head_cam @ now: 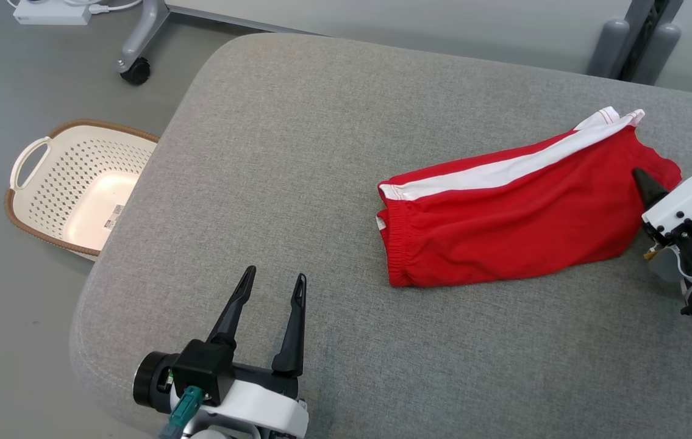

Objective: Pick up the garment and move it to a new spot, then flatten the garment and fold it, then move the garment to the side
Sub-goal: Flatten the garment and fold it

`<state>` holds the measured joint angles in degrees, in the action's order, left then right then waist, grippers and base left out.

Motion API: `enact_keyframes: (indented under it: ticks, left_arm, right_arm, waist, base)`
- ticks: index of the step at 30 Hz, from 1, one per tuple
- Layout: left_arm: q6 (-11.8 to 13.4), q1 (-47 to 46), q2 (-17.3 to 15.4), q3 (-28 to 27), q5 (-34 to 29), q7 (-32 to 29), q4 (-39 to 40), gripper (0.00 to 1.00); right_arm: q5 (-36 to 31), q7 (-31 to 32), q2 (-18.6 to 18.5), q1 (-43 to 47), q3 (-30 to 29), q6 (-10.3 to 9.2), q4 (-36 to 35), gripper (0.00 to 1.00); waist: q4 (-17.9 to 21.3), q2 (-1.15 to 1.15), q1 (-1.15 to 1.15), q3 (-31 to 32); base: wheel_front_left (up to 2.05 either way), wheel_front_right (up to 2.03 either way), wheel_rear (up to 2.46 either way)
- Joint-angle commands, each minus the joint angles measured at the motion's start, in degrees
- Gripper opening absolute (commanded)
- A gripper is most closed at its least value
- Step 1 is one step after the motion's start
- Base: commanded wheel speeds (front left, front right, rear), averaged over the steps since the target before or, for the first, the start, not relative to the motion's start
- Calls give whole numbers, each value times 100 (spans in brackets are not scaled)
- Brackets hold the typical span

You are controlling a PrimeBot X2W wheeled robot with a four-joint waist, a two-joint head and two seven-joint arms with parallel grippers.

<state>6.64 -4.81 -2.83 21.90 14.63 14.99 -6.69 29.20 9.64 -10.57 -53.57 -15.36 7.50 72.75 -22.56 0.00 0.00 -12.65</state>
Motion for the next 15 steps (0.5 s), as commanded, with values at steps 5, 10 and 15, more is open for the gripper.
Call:
enact_keyframes:
  ticks: [5,10,15]
  left_arm:
    - [24,61,-20,-20,33,17,1,100]
    - [36,42,-20,-5,54,17,33,100]
    - [45,48,-20,5,84,17,41,100]
  right_arm:
    - [-10,90,-170,143,-87,-2,67,100]
    - [-197,280,-253,184,-285,-2,106,100]
    - [-439,647,-238,383,-569,-4,139,100]
  waist:
    - [-31,0,0,13]
    - [-50,0,0,-29]
    - [-70,0,0,-63]
  base:
    - [0,0,0]
    - [0,0,0]
    - [0,0,0]
